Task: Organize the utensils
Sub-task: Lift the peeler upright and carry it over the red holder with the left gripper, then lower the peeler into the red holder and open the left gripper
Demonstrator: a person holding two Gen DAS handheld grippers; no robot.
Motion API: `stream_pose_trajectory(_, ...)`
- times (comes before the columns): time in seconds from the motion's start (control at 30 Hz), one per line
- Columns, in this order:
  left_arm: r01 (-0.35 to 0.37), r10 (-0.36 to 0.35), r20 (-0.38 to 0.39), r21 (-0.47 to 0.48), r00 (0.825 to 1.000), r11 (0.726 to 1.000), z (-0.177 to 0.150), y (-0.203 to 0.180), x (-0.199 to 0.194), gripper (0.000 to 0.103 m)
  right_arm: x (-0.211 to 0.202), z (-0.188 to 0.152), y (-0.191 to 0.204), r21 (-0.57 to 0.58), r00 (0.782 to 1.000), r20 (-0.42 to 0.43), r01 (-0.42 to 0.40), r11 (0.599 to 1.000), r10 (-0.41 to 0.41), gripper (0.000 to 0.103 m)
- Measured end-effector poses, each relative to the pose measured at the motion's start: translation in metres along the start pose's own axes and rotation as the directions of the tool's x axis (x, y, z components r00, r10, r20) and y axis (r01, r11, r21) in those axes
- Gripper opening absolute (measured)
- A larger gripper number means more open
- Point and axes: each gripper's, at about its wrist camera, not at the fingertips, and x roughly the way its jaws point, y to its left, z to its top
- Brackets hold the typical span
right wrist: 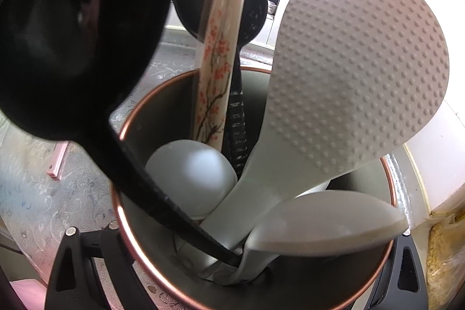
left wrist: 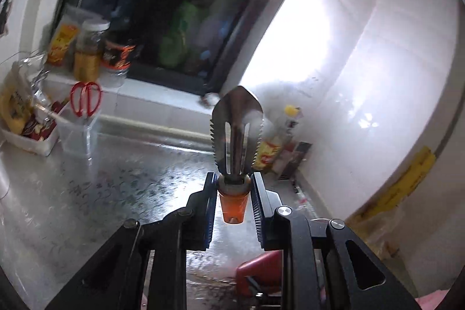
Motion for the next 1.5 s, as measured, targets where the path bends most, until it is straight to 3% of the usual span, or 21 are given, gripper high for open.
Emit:
stream_pose_trajectory(0.3,0.17,-0.167,-0.035,0.094,0.985,0.981,0.004,-0.042,-0.003,0.024,0.001,0.01,0.004,-0.008,1.0,-0.006,-0.001,1.0,0.001,0.097)
stream_pose_trajectory(0.53,0.228,-0.206,-0.133,0.172,0.969,0.959,-0.009,-0.074,0.02,0.024,0.002,0.014,0.003,-0.006,1.0,-0.005,-0.004,1.0,0.004,0.097)
stream_pose_trajectory(0.73,0.204,-0.165,-0.189,0.215,0.968,0.955,-0.019,-0.085,0.037,0.024,0.002,0.016,0.001,-0.005,1.0,-0.005,-0.004,1.0,0.004,0.097)
stream_pose_trajectory(1.3,0.148,-0.085,-0.27,0.224,0.959,0.963,-0.037,-0.082,0.059,0.024,-0.003,0.017,-0.001,-0.001,1.0,0.001,-0.009,1.0,0.009,0.096)
stream_pose_trajectory(1.5,0.147,-0.071,-0.32,0.22,0.945,0.964,-0.048,-0.082,0.074,0.024,-0.002,0.017,-0.001,0.0,1.0,0.001,-0.009,1.0,0.009,0.096)
